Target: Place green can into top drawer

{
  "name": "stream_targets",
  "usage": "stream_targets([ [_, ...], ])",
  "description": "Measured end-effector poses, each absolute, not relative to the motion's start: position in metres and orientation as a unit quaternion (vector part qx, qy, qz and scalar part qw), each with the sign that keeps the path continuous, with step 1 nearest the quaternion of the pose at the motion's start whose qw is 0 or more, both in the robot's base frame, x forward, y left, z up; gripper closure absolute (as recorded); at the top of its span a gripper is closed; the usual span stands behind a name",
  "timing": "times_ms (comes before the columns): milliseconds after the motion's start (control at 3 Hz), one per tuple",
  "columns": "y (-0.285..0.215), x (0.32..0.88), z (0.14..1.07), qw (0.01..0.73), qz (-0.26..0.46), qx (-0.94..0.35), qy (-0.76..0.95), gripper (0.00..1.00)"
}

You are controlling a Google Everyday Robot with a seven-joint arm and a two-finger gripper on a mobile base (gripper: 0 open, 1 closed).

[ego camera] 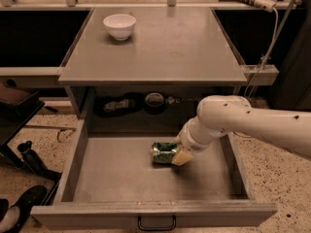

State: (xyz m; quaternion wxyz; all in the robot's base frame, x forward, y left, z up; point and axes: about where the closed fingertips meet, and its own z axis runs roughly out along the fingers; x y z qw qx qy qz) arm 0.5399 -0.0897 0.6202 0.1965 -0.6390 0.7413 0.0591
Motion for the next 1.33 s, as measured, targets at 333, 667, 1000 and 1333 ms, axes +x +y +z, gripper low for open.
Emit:
stream_targets([
  [333,-0.0897,0.5399,0.6202,0.197,0.059,-0.639,0.741,0.81],
  [667,-0.0897,0.5399,0.6202,0.197,0.059,-0.639,0.741,0.59],
  [1000,-0.0896,0.5399,0.6202,0.196,0.059,-0.639,0.741,0.35],
  [1333,-0.0896,0.5399,0.6202,0.196,0.059,-0.639,0.741,0.12],
])
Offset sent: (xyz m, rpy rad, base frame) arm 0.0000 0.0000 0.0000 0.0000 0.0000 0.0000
